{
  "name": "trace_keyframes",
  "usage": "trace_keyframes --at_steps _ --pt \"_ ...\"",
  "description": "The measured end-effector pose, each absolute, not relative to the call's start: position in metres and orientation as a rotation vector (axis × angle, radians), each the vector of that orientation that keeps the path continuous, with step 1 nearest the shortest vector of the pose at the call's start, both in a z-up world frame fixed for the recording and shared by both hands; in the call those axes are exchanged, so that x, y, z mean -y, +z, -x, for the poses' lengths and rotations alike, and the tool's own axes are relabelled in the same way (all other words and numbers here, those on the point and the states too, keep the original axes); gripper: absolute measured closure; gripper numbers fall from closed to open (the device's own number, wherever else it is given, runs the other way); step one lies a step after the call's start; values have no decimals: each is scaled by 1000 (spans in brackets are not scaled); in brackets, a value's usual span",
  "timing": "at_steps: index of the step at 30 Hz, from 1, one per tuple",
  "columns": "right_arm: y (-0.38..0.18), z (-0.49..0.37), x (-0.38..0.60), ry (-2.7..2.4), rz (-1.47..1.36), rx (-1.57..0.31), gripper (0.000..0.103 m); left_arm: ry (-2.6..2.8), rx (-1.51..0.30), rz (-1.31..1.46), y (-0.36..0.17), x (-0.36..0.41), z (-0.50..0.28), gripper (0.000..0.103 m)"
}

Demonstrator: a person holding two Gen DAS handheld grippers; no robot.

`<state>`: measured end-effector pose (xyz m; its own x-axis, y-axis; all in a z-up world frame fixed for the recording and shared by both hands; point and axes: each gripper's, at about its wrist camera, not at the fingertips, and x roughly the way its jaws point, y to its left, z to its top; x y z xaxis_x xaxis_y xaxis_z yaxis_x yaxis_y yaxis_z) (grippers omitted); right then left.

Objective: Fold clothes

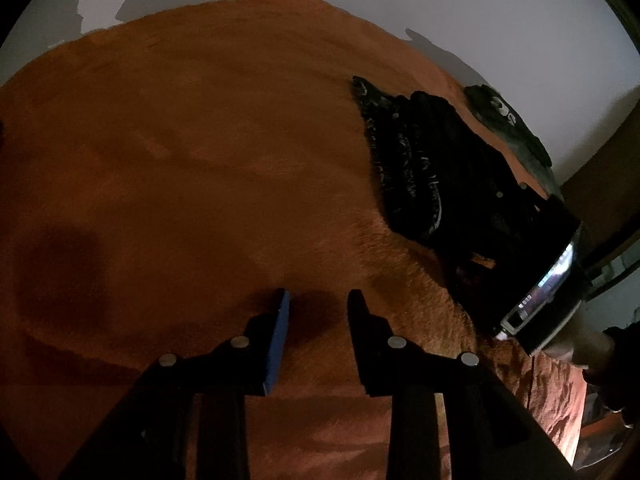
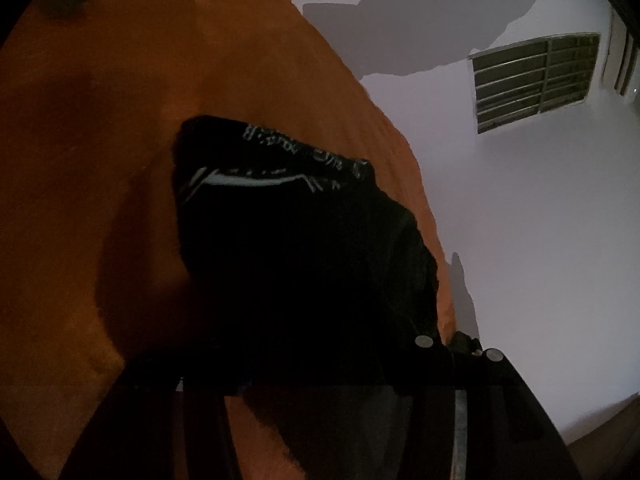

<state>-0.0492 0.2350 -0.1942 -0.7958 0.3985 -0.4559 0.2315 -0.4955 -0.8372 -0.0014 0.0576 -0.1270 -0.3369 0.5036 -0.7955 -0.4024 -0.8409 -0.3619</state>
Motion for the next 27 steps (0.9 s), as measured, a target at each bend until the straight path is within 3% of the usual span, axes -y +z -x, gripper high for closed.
trace_keyframes --at_steps 5,7,9,10,17,21,27 --pt "-196 56 -230 2425 904 1577 56 2205 132 1349 -125 -60 0 71" --pt "-196 61 -230 2422 892 1609 65 2209 128 1343 -124 -63 -1 70" --pt "-187 68 -233 2423 892 1610 91 2209 111 1328 -124 -68 -2 70" --pt "-176 71 -236 2451 899 1560 95 2210 104 1313 -122 -71 -2 70" --pt "-60 75 -277 2773 1132 915 97 2179 156 1171 -97 -90 -5 70" --pt "9 67 -291 2905 1197 672 97 2169 193 1030 -60 -104 -5 70" --pt "108 39 -325 3083 1328 45 97 2135 193 810 14 -118 -22 70"
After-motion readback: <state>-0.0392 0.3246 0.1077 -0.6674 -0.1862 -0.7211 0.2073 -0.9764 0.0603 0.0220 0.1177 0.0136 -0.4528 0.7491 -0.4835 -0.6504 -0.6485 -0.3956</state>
